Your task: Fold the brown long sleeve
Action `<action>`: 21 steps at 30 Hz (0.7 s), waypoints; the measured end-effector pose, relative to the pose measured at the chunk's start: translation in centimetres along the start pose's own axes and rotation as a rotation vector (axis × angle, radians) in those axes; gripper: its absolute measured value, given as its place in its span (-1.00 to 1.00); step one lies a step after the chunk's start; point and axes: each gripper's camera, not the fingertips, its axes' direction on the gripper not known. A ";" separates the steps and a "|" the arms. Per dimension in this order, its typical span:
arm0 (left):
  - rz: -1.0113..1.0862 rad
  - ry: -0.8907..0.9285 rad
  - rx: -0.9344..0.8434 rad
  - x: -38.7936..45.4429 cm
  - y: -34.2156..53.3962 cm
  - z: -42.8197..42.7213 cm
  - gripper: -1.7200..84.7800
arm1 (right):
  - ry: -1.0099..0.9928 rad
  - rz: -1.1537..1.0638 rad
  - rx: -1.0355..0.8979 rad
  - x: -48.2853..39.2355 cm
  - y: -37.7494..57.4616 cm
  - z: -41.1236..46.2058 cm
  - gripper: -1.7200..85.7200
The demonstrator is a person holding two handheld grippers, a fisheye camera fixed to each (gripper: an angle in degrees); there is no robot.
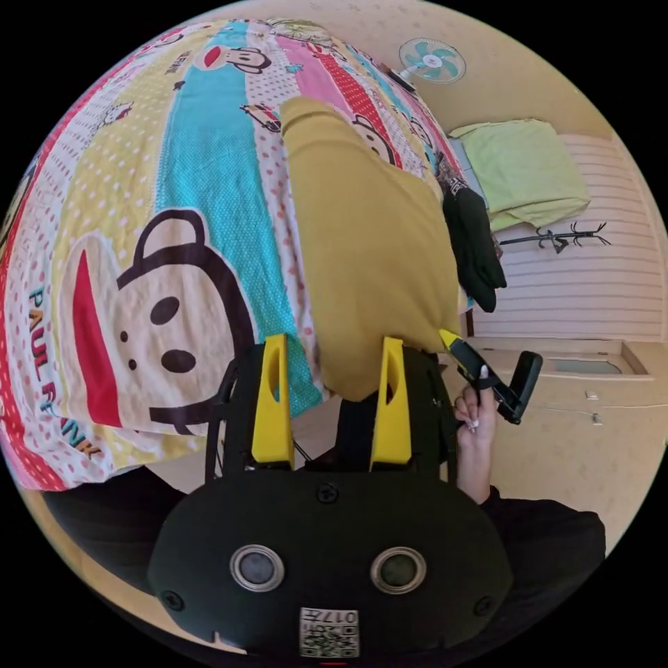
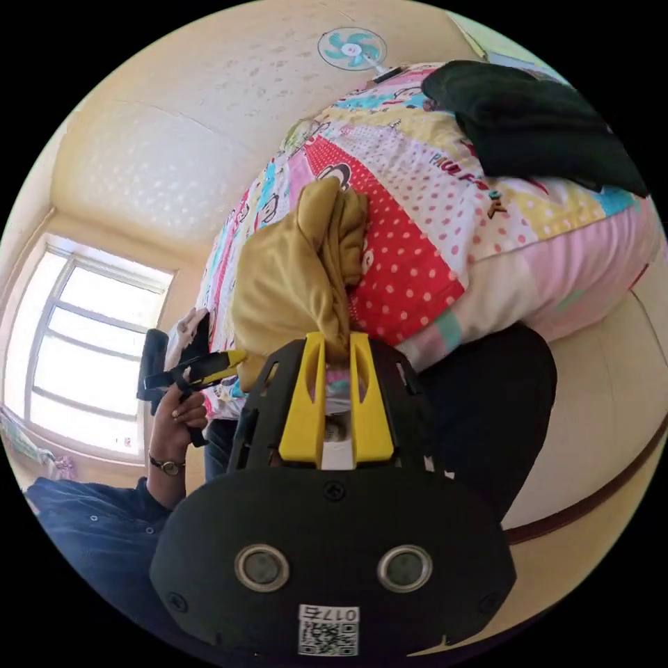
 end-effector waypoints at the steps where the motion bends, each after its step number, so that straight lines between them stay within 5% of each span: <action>1: 0.005 -0.017 0.001 0.1 0.0 -0.1 -0.57 | -0.076 0.056 -0.001 1.1 0.4 -0.2 -0.79; 9: 0.069 0.266 -0.077 1.8 0.5 -3.2 -0.83 | -0.515 0.317 -0.083 3.9 3.9 0.9 -0.40; 14: 0.237 0.317 -0.086 7.1 3.7 -6.6 -0.84 | -0.952 0.362 0.014 5.3 1.7 3.1 -0.55; 21: 0.368 0.322 0.087 9.8 8.5 -14.6 -0.81 | -0.889 0.081 0.050 0.4 -4.5 -1.9 -0.74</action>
